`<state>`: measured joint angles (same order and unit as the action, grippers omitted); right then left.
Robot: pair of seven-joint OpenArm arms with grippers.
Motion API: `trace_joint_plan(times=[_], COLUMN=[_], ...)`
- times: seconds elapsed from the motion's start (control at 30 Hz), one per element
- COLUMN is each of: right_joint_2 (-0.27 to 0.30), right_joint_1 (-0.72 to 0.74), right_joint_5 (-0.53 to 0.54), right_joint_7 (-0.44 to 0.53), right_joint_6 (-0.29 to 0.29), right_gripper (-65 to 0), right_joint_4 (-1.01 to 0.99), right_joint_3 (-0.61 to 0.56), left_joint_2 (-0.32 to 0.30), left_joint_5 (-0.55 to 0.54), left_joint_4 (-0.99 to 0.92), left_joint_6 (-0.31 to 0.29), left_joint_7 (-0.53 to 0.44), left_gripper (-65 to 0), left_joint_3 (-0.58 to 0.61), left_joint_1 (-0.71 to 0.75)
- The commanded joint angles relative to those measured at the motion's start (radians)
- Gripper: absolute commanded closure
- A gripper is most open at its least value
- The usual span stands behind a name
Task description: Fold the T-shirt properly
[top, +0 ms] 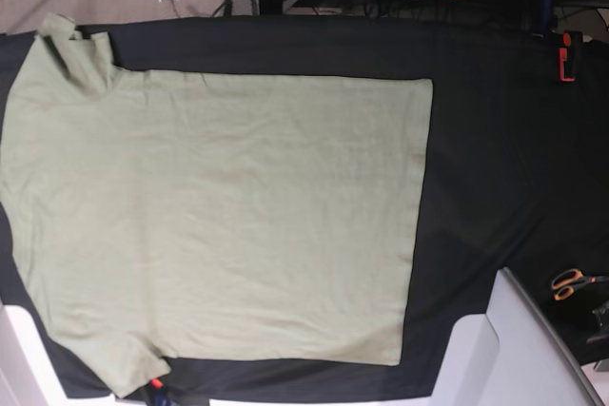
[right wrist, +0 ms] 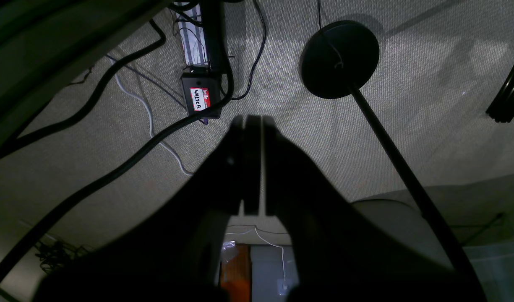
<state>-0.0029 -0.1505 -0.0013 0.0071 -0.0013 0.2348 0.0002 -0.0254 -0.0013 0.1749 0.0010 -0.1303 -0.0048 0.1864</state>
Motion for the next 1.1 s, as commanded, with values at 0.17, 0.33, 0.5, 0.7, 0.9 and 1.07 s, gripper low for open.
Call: trace_joint_plan(times=[0.17, 0.33, 0.5, 0.7, 0.9, 1.07], right_joint_2=[0.004, 0.030, 0.033, 0.027, 0.007, -0.001], right_joint_1=[-0.093, -0.278, -0.459, -0.599, -0.706, -0.628], right_joint_5=[0.002, 0.004, 0.004, 0.004, 0.027, 0.248], right_joint_7=[-0.006, -0.121, -0.263, -0.391, -0.450, -0.453], right_joint_6=[-0.006, -0.006, -0.006, -0.006, -0.006, 0.116], right_gripper=[-0.2, -0.2, -0.2, -0.2, -0.8, -7.1], right_joint_4=[0.085, 0.383, 0.734, 1.089, 1.509, 1.679], right_joint_3=[0.004, 0.005, 0.050, 0.197, 0.312, 0.464], left_joint_2=[-0.018, -0.069, -0.118, -0.141, -0.175, -0.232], left_joint_5=[0.011, 0.002, 0.001, 0.001, -0.055, -0.380], left_joint_4=[0.194, 0.510, 0.708, 0.970, 1.357, 1.570], left_joint_6=[0.004, 0.004, 0.004, 0.004, 0.004, 0.003], left_joint_7=[-0.004, -0.002, -0.002, -0.002, 0.004, 0.008], left_gripper=[0.0, 0.0, 0.0, 0.0, 0.0, 0.0], left_joint_3=[0.007, 0.009, -0.002, -0.004, -0.027, -0.131], left_joint_1=[0.132, 0.330, 0.460, 0.588, 0.712, 0.704])
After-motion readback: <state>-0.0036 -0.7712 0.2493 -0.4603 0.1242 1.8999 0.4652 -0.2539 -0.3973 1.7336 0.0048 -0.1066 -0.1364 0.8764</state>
